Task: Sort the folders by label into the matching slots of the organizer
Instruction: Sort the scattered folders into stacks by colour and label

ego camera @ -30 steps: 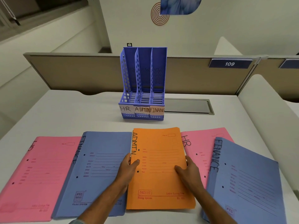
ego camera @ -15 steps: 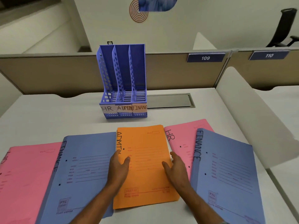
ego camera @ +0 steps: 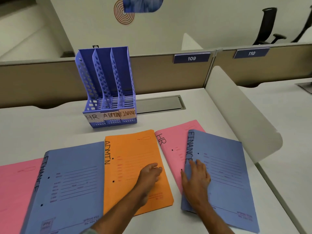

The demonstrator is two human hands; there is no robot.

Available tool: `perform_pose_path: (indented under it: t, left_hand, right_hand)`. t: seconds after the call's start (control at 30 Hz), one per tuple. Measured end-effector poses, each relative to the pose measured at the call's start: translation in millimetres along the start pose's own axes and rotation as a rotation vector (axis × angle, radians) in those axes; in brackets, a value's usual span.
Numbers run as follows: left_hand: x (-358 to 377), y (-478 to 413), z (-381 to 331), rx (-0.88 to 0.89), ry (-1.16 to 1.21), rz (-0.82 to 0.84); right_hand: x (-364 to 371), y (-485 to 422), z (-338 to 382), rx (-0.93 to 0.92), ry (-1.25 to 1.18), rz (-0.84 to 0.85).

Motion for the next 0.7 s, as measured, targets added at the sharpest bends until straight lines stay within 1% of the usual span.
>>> perform_pose_path:
  t: [0.1, 0.2, 0.3, 0.43, 0.7]
  left_hand:
    - [26.4, 1.9, 10.2, -0.1, 0.066, 0.071]
    - [41.9, 1.5, 14.5, -0.146, 0.108, 0.09]
    - [53.4, -2.4, 11.4, -0.205, 0.162, 0.064]
    - [59.9, -8.6, 9.8, -0.28, 0.146, 0.015]
    - [66.9, -18.6, 9.0, -0.334, 0.108, -0.031]
  right_hand:
    - [4.9, 1.5, -13.6, 0.008, 0.036, 0.046]
    - [8.0, 1.7, -18.0, 0.02, 0.035, 0.068]
    - [10.4, 2.6, -21.0, 0.03, 0.021, 0.084]
    - [9.3, 3.4, -25.4, 0.038, -0.028, 0.081]
    - [10.8, 4.1, -30.5, 0.053, -0.067, 0.08]
Point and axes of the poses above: each hand's wrist, its own y-axis away from the middle knuckle, its own x-axis out of the palm, z = x × y, the point moved 8 cm from there along -y, towards the middle knuckle, and after that the axes turned 12 degrees about -z, right-handed, at the moved point
